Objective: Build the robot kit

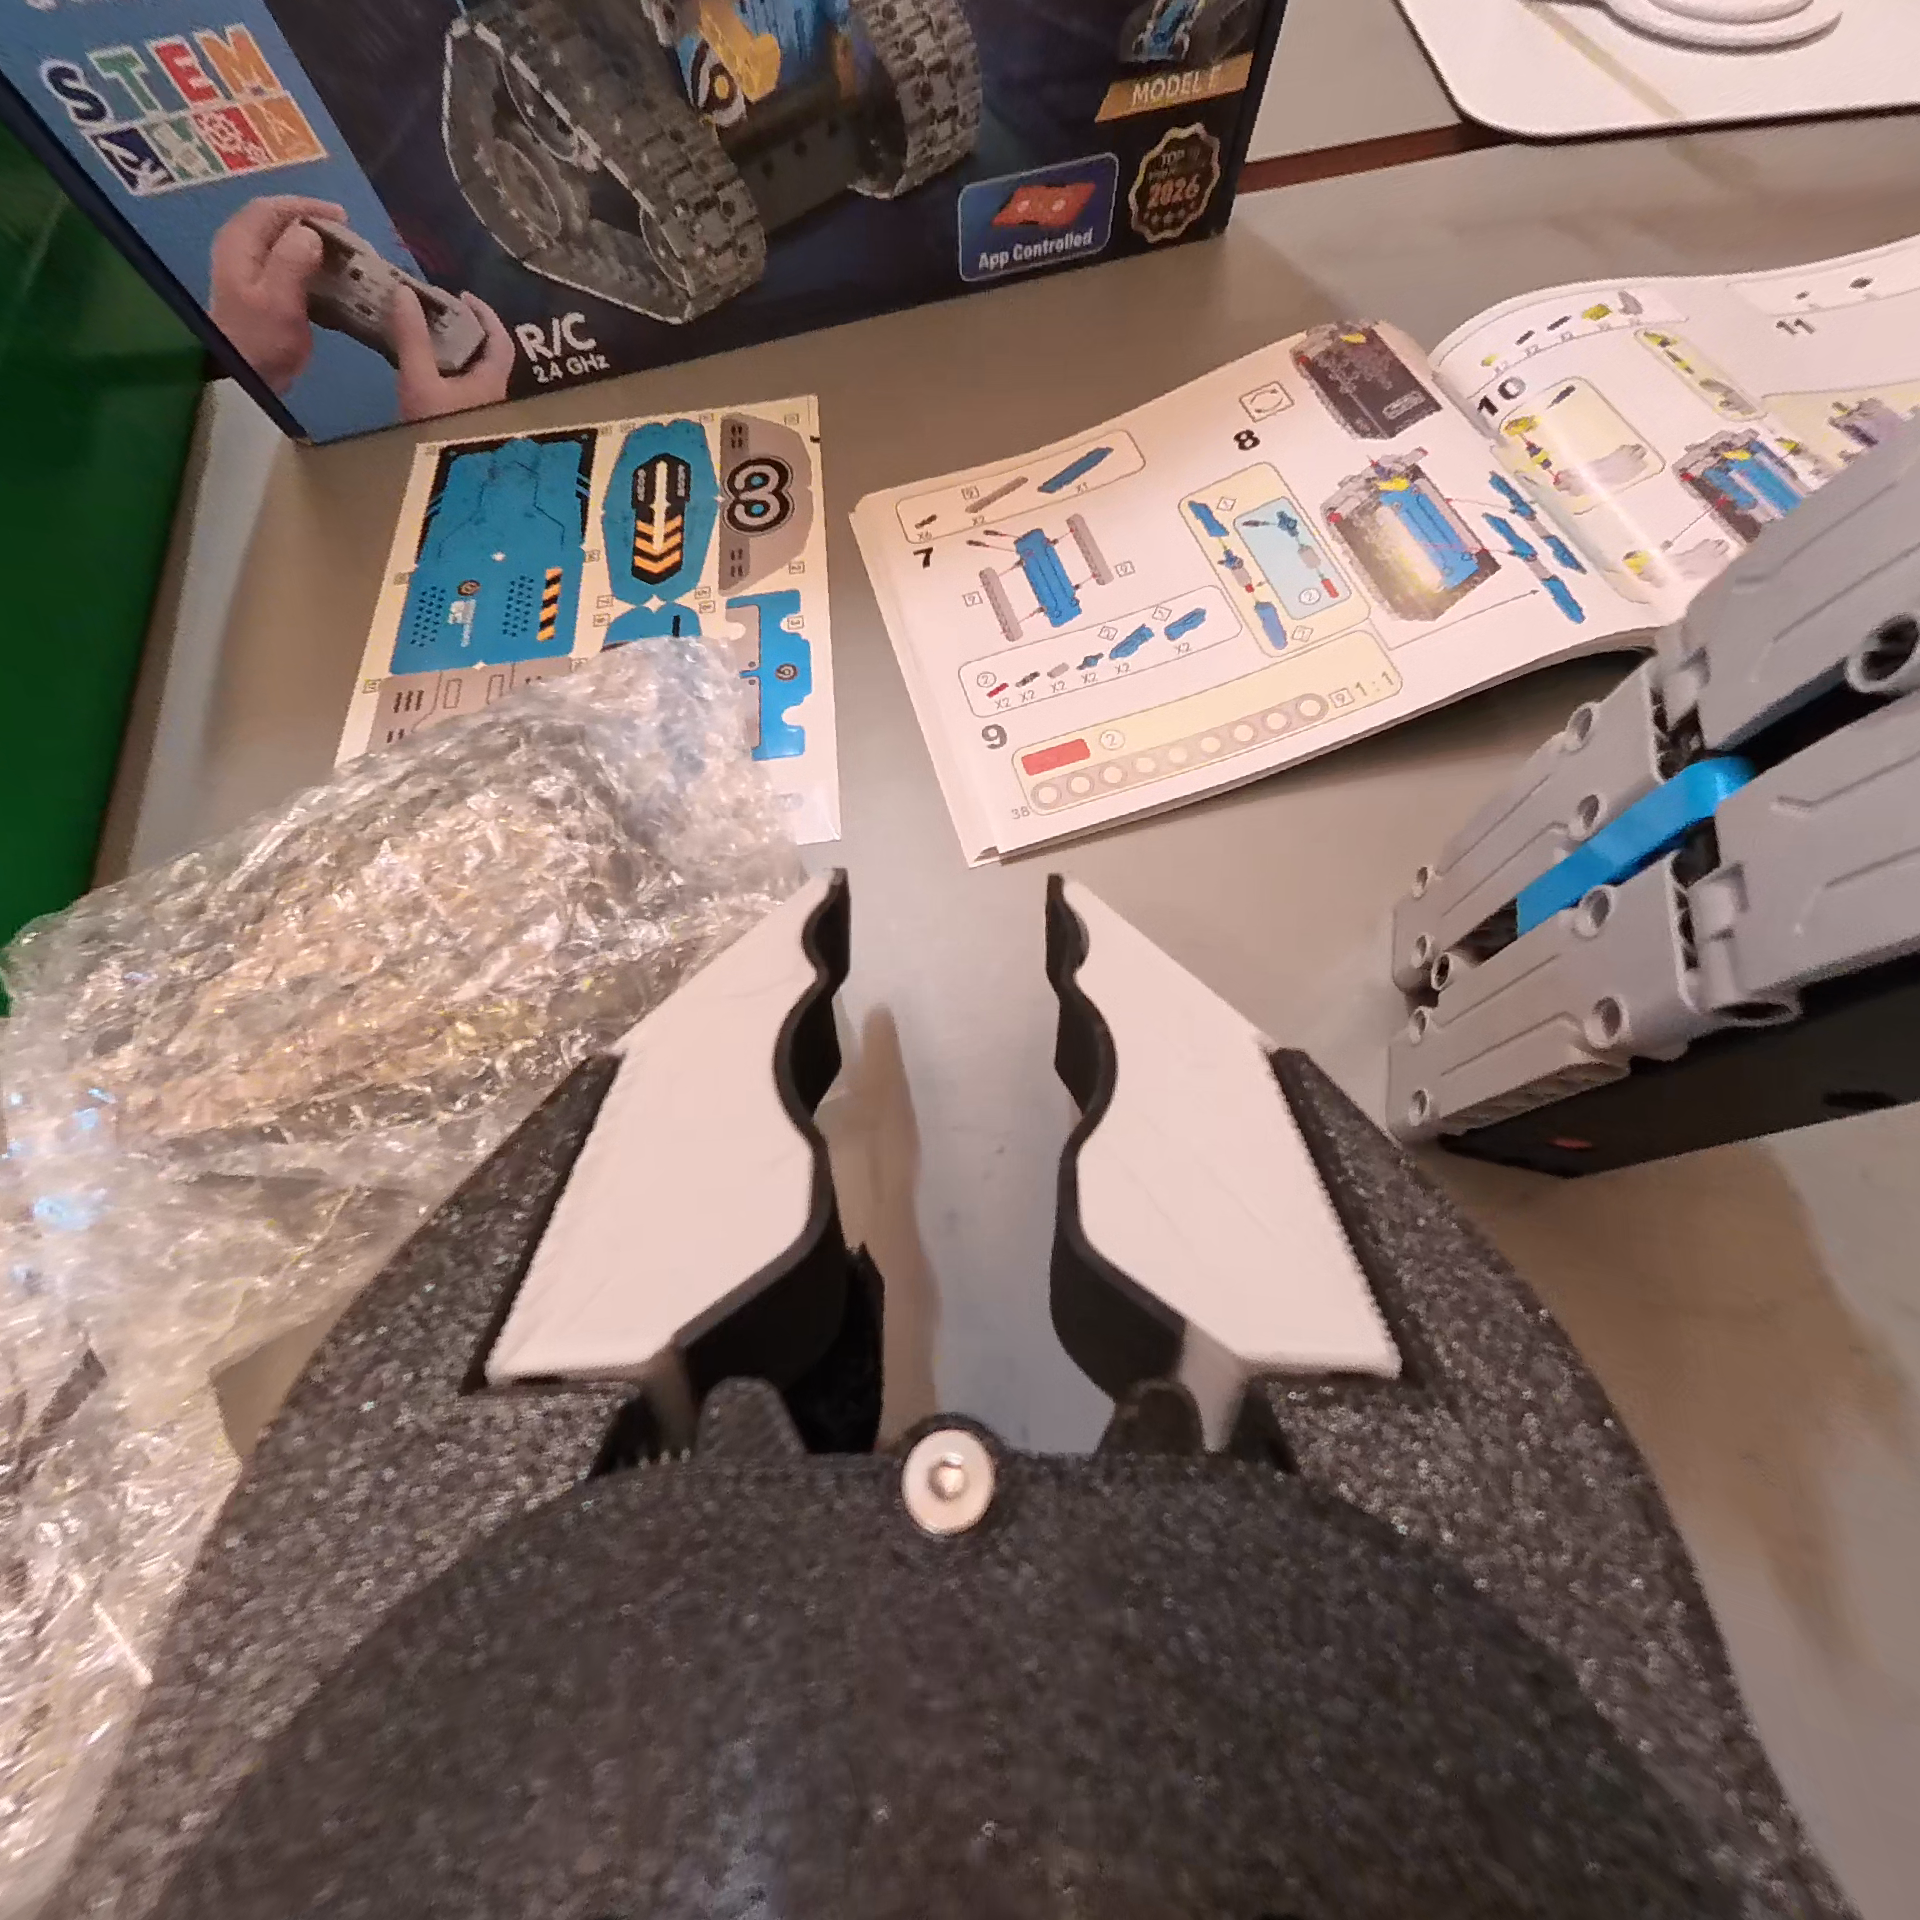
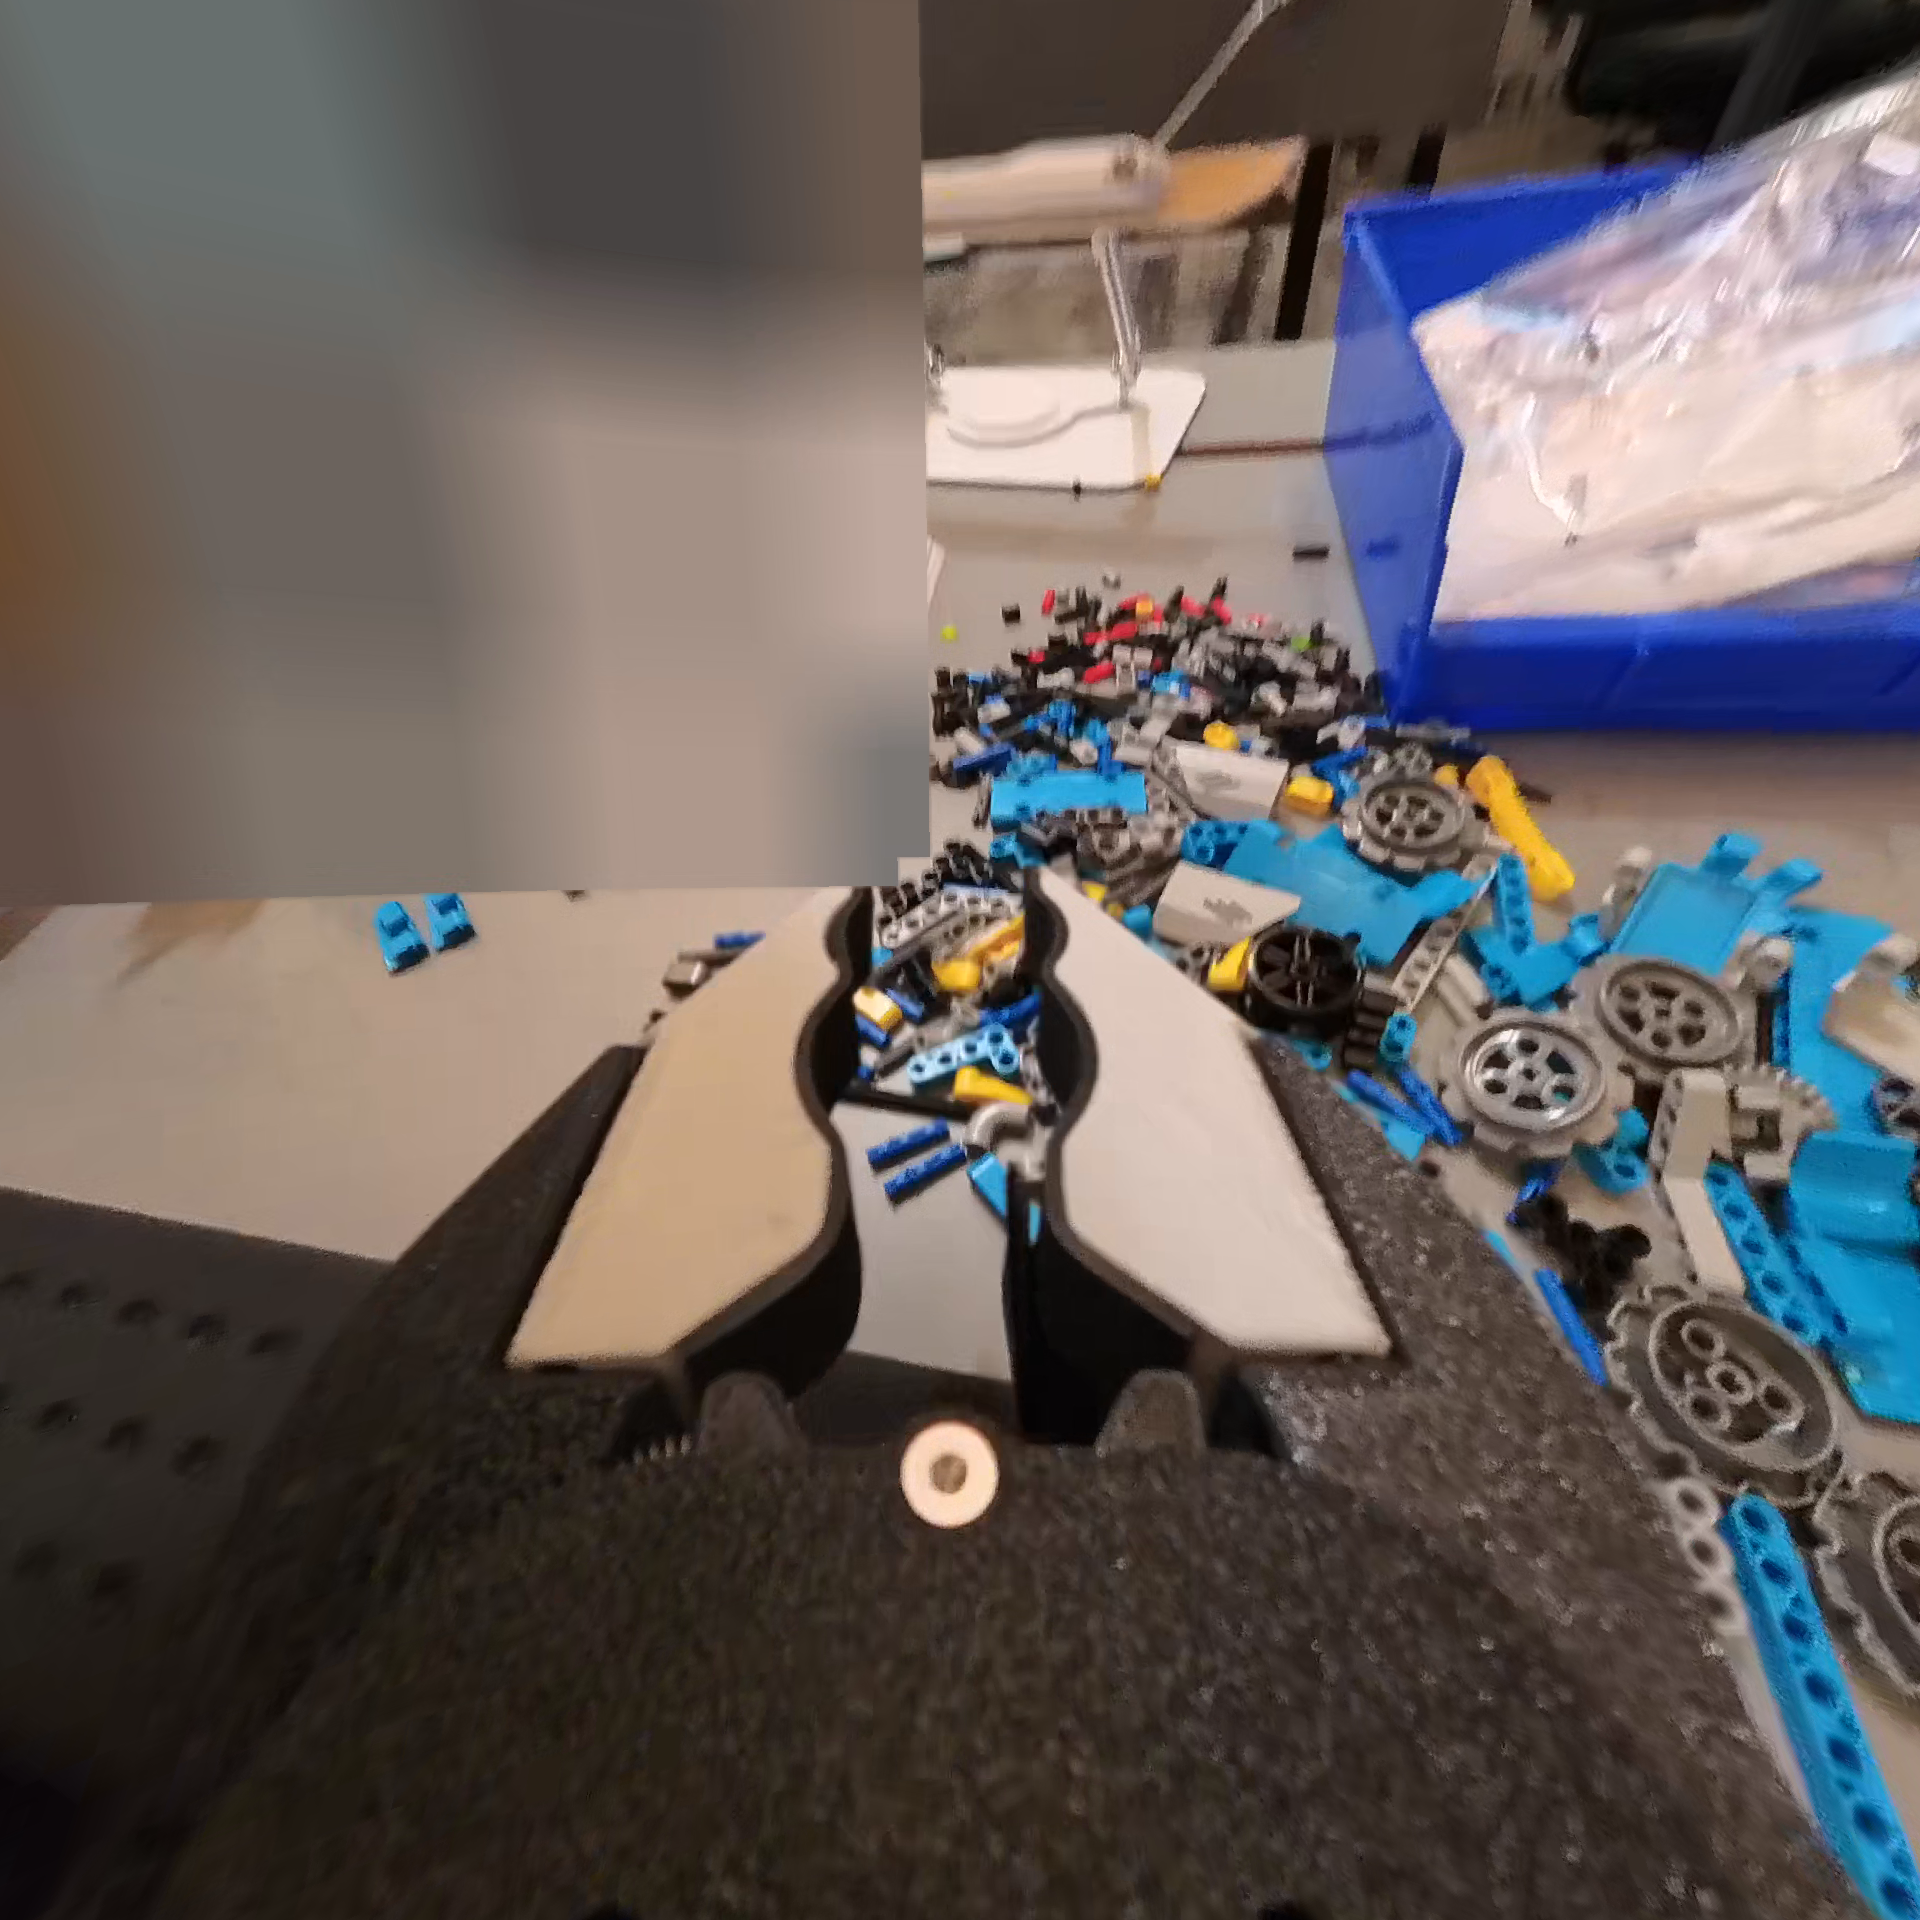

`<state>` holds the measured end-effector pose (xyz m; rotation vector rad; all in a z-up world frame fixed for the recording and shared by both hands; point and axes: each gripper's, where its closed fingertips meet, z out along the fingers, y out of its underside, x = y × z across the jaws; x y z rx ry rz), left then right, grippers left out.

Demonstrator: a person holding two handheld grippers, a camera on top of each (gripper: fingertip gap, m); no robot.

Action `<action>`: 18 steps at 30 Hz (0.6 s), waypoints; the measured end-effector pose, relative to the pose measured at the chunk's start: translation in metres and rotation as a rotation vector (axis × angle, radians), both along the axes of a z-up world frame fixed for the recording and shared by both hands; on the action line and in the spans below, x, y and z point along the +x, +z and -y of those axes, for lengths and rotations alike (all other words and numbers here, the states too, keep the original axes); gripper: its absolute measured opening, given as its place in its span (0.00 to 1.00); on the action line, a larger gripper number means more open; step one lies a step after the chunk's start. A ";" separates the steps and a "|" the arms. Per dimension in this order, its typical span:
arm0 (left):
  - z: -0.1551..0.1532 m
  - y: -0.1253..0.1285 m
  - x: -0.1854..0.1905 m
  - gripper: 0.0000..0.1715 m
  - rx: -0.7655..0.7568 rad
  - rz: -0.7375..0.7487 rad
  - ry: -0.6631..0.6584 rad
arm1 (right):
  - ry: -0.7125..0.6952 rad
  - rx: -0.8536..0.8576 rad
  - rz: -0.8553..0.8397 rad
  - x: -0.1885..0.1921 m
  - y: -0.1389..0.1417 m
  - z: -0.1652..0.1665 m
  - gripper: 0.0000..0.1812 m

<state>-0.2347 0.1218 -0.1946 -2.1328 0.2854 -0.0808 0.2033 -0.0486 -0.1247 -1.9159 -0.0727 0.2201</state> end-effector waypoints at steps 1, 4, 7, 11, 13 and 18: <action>0.000 -0.001 0.000 0.22 -0.006 0.004 0.000 | 0.005 -0.052 -0.019 -0.001 -0.010 0.001 0.18; 0.000 0.000 0.000 0.22 -0.001 0.012 0.000 | 0.074 -0.210 -0.124 -0.014 -0.041 0.009 0.21; 0.000 0.000 0.000 0.22 -0.003 0.014 -0.001 | 0.115 -0.261 -0.185 -0.019 -0.052 0.015 0.19; 0.000 0.001 -0.001 0.22 -0.005 0.053 0.001 | 0.123 -0.235 -0.184 -0.016 -0.048 0.015 0.19; 0.000 0.000 -0.001 0.21 -0.007 0.055 -0.003 | 0.173 -0.240 -0.220 -0.023 -0.048 0.017 0.18; 0.000 0.003 -0.001 0.21 0.015 0.050 -0.001 | 0.171 -0.222 -0.246 -0.017 -0.045 0.021 0.18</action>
